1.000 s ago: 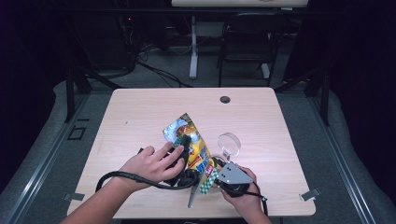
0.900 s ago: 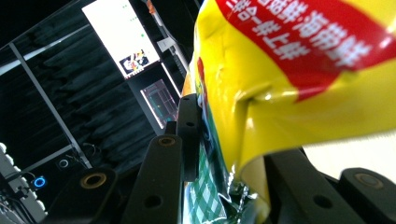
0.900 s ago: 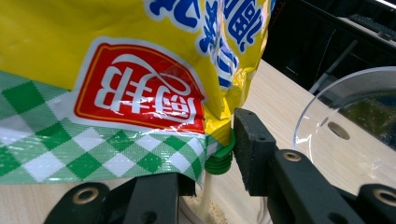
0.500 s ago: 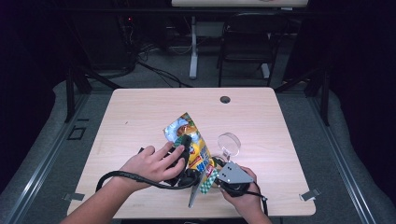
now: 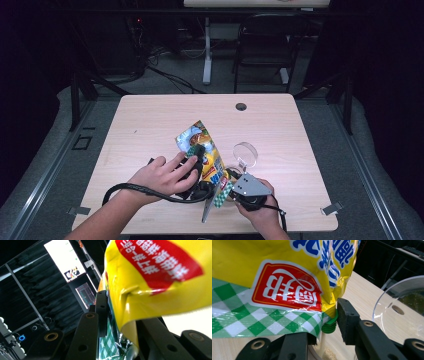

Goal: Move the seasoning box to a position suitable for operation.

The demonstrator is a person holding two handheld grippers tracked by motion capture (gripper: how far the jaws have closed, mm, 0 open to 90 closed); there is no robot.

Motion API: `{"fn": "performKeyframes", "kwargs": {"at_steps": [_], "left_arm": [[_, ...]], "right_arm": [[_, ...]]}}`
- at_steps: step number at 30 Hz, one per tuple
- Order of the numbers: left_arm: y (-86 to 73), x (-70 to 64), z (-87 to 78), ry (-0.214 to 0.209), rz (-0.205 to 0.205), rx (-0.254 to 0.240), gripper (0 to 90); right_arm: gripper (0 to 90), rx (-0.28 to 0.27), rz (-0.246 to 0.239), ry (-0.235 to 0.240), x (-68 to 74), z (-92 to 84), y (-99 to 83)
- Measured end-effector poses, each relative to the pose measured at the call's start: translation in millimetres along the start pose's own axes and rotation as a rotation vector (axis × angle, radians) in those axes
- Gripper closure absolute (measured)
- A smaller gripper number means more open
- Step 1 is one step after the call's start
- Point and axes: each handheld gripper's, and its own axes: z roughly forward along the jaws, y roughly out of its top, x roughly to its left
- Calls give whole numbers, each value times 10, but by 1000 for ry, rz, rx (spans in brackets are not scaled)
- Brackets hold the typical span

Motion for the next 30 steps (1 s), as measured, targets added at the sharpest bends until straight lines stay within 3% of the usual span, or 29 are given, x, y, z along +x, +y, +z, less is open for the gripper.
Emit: {"fn": "performKeyframes", "kwargs": {"at_steps": [30], "left_arm": [[-4, 11, -15, -3, -10, -8, 817]], "right_arm": [[711, -10, 28, 33, 7, 28, 4]]}}
